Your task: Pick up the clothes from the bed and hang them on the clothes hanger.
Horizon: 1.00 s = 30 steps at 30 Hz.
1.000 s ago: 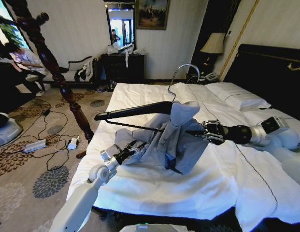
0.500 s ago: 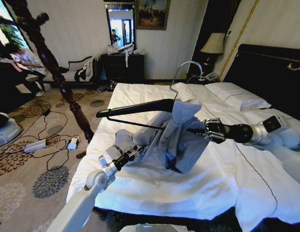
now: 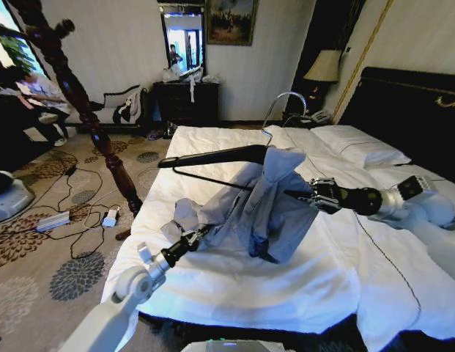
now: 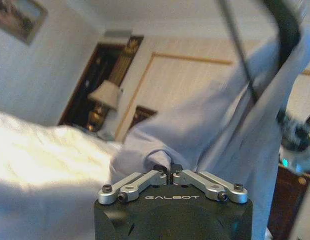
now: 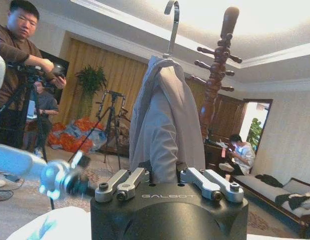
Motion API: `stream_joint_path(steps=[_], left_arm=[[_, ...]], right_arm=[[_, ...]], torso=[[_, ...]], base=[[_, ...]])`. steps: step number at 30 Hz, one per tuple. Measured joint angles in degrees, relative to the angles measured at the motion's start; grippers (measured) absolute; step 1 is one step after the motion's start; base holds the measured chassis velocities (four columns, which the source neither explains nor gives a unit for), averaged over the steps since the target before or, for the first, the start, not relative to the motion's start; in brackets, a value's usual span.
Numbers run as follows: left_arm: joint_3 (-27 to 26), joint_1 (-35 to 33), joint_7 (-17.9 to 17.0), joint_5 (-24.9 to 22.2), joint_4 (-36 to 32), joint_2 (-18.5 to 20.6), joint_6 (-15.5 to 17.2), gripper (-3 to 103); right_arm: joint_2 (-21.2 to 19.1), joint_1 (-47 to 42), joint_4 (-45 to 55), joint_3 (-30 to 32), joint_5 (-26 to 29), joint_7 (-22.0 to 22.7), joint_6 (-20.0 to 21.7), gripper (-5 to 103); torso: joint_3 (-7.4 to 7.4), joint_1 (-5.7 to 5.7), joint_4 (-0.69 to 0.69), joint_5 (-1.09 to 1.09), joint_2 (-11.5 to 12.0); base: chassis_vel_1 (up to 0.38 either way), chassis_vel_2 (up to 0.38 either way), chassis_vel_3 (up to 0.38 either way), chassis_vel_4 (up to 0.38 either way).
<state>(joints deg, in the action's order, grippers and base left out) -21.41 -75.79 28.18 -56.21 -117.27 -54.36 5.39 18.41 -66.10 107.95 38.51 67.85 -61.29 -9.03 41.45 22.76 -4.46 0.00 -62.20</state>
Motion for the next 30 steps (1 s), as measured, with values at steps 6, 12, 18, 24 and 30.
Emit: stream_joint_path(steps=[6, 12, 18, 24, 30], left_arm=[[-6.4, 0.6, -2.3, -6.8, -4.3, 3.8, 0.5, 0], [-10.5, 7.7, -8.4, -16.6, -4.4, 8.1, 1.6, 0], [-8.0, 16.6, -13.1, -22.8, -4.0, 12.6, 2.6, 0], [-6.4, 21.6, -14.9, -26.0, -4.4, 16.4, 2.9, 0], [-7.9, 22.2, -15.8, -29.0, -8.0, 19.2, 3.0, 0]], right_arm=[[0.6, 0.1, 0.2, -0.3, -0.4, 0.7, -0.1, 20], [0.6, -0.2, 1.8, -0.4, -0.1, 0.4, -0.1, 20], [0.7, -1.0, 2.7, -1.0, -2.8, -0.1, -0.1, 20], [1.3, -1.5, 2.4, -1.4, -6.9, 0.5, -0.2, 20], [1.8, -2.1, 1.3, -1.7, -9.2, 1.9, -0.5, 20]], torso=[[0.00, 0.00, 0.01, -0.01, 0.0], [0.00, 0.00, 0.00, -0.01, 0.0], [0.00, 0.00, -0.01, -0.01, 0.0], [0.00, 0.00, -0.01, 0.00, 0.0], [0.00, 0.00, 0.00, 0.01, 0.0]], base=[[0.000, 0.000, 0.000, 0.000], [0.000, 0.000, 0.000, 0.000], [0.000, 0.000, 0.000, 0.000], [0.000, 0.000, 0.000, 0.000], [0.000, 0.000, 0.000, 0.000]])
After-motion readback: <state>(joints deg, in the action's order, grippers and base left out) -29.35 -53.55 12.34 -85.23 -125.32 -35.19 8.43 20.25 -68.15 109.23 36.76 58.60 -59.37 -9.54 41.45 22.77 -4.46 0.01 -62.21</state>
